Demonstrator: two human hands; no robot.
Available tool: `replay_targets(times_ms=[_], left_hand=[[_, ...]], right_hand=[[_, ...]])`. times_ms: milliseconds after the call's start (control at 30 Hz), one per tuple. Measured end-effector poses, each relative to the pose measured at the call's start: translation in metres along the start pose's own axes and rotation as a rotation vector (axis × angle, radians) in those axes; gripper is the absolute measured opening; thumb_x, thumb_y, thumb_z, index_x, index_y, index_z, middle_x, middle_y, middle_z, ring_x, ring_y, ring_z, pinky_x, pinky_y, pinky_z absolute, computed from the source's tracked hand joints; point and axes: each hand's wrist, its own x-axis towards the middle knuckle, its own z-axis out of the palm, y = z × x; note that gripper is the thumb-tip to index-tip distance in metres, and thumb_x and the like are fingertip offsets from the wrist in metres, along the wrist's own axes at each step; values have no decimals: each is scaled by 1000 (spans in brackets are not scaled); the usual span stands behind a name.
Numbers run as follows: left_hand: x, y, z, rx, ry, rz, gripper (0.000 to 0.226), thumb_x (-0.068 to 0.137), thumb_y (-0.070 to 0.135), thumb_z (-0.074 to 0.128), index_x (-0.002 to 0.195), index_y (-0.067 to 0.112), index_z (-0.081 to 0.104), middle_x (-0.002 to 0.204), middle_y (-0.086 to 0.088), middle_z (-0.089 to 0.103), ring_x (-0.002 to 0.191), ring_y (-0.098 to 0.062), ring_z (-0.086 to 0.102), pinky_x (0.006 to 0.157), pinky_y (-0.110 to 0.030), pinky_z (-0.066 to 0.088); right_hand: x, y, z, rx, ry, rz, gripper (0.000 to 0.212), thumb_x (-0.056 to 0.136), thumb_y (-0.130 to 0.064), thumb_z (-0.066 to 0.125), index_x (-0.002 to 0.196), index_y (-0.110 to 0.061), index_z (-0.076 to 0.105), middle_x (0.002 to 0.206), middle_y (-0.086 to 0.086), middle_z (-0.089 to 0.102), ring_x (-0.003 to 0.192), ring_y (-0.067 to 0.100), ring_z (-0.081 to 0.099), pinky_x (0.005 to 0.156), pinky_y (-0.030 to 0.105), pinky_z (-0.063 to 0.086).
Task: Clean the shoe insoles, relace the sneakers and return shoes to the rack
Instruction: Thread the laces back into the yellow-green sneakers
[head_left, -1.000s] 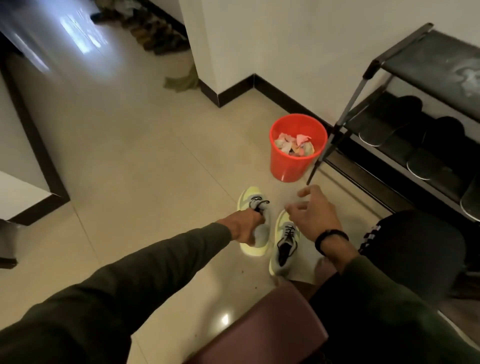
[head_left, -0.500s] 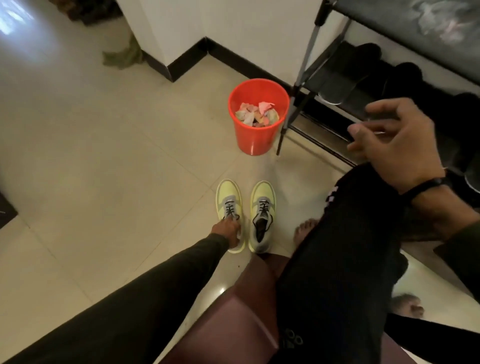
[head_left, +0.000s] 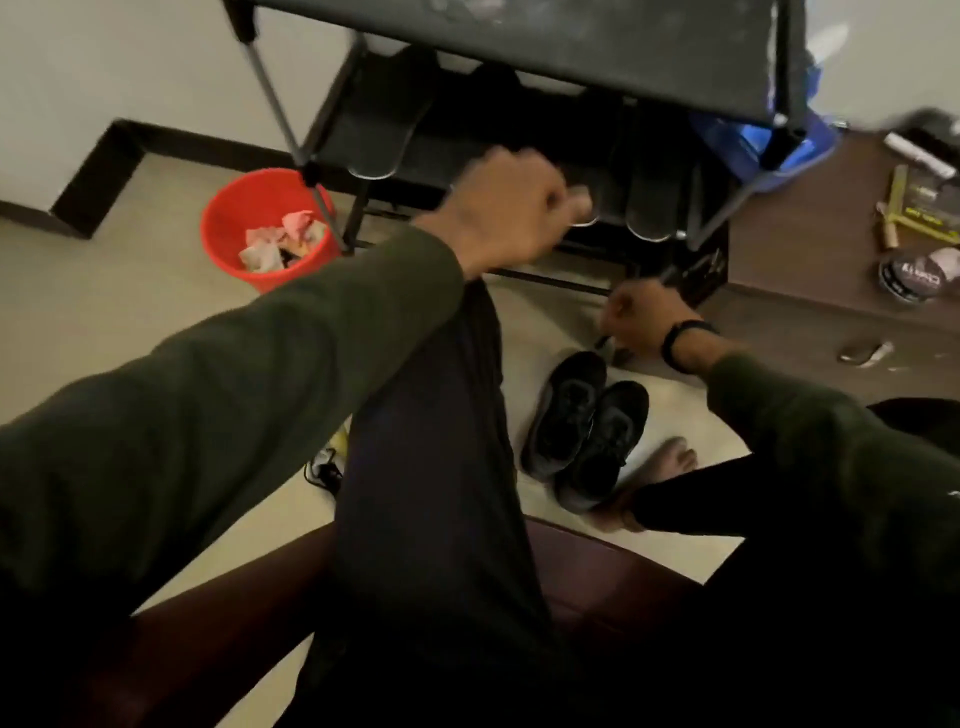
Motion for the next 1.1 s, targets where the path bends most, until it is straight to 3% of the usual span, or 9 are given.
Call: replay_targets(times_ms=[100,167,267,433,600,800,967,1033,1100], left_hand=[[-5,43,75,243,-603,78,46,98,57,52,86,16,67,75,1,59,84,-26,64,66,-30,40],[-13,41,136,256,-916,-21,43,97,52,58,104,11,68,86,-1,62,81,-24,62,66,-31,43],[-21,37,208,300,-1096,-142,58,95,46,66,140,12,55,136,-8,58,116,-30,58,92,-38,47],[-45,32,297,307,-1239,-97,56,99,32,61,146,7,44,152,-13,38,135,-31,44,103,-37,42],[-57,4,343,306,-1239,-40,73,98,48,58,157,16,30,168,-8,6,148,-33,27,117,-41,32],[-34,19,336,205,-1190,-108,65,89,33,74,144,9,46,145,-13,46,131,-33,49,106,-41,46],[-2,50,273,248,-962,8,62,82,24,82,135,11,52,132,-16,52,118,-35,57,93,-40,50],[10,65,230,225,-893,61,65,75,25,87,131,16,55,126,-13,54,115,-34,57,90,-39,50],[23,77,185,169,-885,123,42,71,27,91,102,19,64,100,-4,61,95,-27,63,75,-32,50]], right_hand=[[-1,59,53,-162,-246,97,20,90,-31,63,88,-12,72,94,10,72,87,28,67,70,30,46],[-10,90,94,-225,-384,170,31,91,-32,64,112,-10,70,110,11,69,99,29,65,77,30,46],[-24,120,143,-270,-639,231,49,91,-30,67,134,-11,56,128,10,61,115,28,60,96,35,49],[-19,130,193,-48,-743,281,44,96,-15,62,138,-3,53,141,22,54,130,36,52,108,45,43],[-20,133,242,-133,-804,301,65,101,-32,52,157,-14,25,159,13,32,144,30,35,115,36,32],[-15,119,213,-87,-582,363,47,94,-34,60,137,-16,56,138,10,58,126,28,57,103,34,47],[-4,100,116,-157,-569,293,59,74,-32,83,127,-16,61,121,7,68,109,25,66,88,33,54],[-9,88,61,-217,-563,196,53,67,-38,87,112,-20,66,106,1,71,98,22,69,82,32,54],[-15,76,9,-301,-643,73,30,69,-45,85,85,-24,71,81,-4,68,79,19,66,81,35,57]])
